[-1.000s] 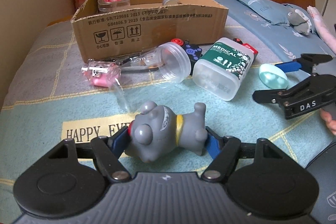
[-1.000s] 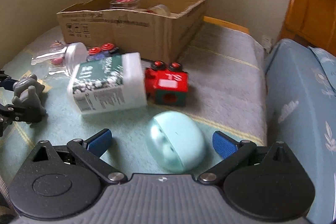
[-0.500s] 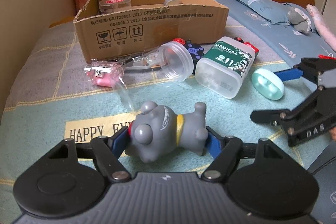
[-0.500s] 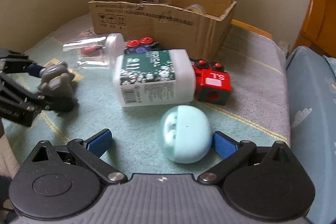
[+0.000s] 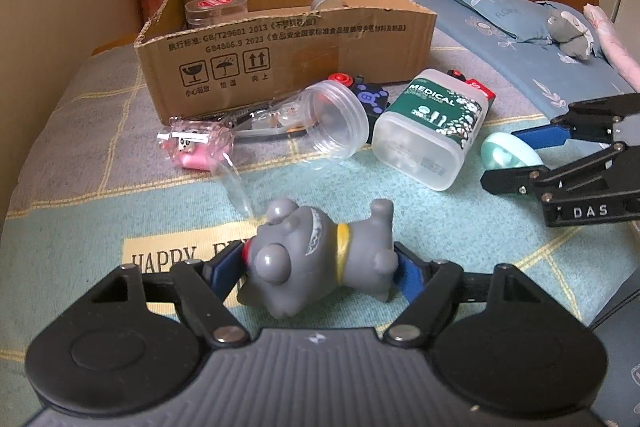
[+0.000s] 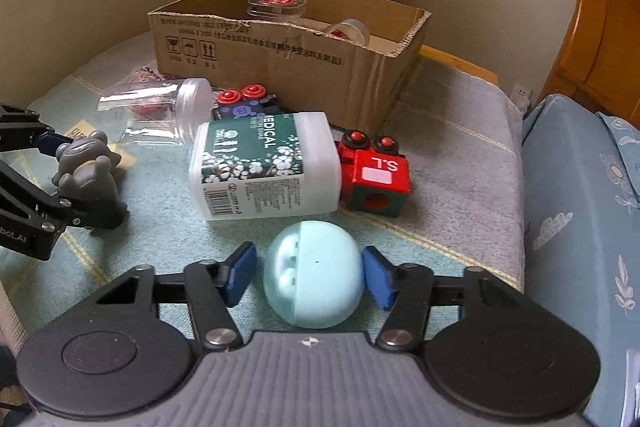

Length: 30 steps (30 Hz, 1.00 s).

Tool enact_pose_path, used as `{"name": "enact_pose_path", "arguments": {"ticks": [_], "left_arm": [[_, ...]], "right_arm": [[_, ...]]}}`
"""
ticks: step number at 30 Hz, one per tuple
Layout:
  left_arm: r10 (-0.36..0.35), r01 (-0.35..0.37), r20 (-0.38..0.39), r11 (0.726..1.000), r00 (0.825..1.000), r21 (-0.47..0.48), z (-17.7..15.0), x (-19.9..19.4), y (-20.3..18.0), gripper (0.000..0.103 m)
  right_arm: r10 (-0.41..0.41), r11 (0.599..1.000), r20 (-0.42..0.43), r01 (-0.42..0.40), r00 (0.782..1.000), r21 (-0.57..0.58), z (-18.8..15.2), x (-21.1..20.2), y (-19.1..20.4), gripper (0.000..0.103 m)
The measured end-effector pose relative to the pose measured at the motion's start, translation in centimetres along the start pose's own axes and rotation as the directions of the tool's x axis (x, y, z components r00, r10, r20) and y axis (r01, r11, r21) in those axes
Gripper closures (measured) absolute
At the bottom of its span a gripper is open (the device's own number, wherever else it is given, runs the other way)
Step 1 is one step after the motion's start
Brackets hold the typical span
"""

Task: Organize rigid objects
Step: 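Close right tool around the mint-green round case, then carry the toy dog into the box and open left tool while right tool carries the case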

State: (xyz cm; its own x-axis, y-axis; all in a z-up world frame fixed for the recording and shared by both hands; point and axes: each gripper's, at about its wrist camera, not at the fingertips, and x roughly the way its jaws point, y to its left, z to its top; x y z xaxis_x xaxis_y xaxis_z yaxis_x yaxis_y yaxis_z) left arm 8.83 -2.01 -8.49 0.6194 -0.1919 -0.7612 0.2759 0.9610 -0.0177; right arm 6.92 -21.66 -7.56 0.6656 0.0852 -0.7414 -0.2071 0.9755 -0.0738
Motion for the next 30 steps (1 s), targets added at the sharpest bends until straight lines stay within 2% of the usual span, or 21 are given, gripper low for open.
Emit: {"name": "enact_pose_path", "arguments": {"ticks": [8,16,25,30], "left_arm": [[-0.037,0.038,-0.021,0.999,0.999,0.027,0.2,-0.5,0.1,0.031],[-0.09,0.096,-0.059,0.989,0.994,0.11,0.4,-2.1,-0.3,0.031],[-0.102,0.104,-0.019,0.98,0.995,0.172,3.1,-4.6,0.1,0.031],[-0.103,0.093,0.039,0.975,0.994,0.202,6.0,-5.6,0.6,0.031]], "right_arm": [[-0.012,1.0,-0.018,0.012,1.0,0.003,0.3,-0.2,0.0,0.045],[-0.008,1.0,-0.027,0.008,1.0,-0.011,0.9,-1.5,0.0,0.045],[0.006,1.0,-0.001,-0.006,1.0,-0.021,2.2,-3.4,0.2,0.045],[0.014,0.999,0.025,-0.013,1.0,-0.042,3.6,-4.5,0.4,0.045]]}}
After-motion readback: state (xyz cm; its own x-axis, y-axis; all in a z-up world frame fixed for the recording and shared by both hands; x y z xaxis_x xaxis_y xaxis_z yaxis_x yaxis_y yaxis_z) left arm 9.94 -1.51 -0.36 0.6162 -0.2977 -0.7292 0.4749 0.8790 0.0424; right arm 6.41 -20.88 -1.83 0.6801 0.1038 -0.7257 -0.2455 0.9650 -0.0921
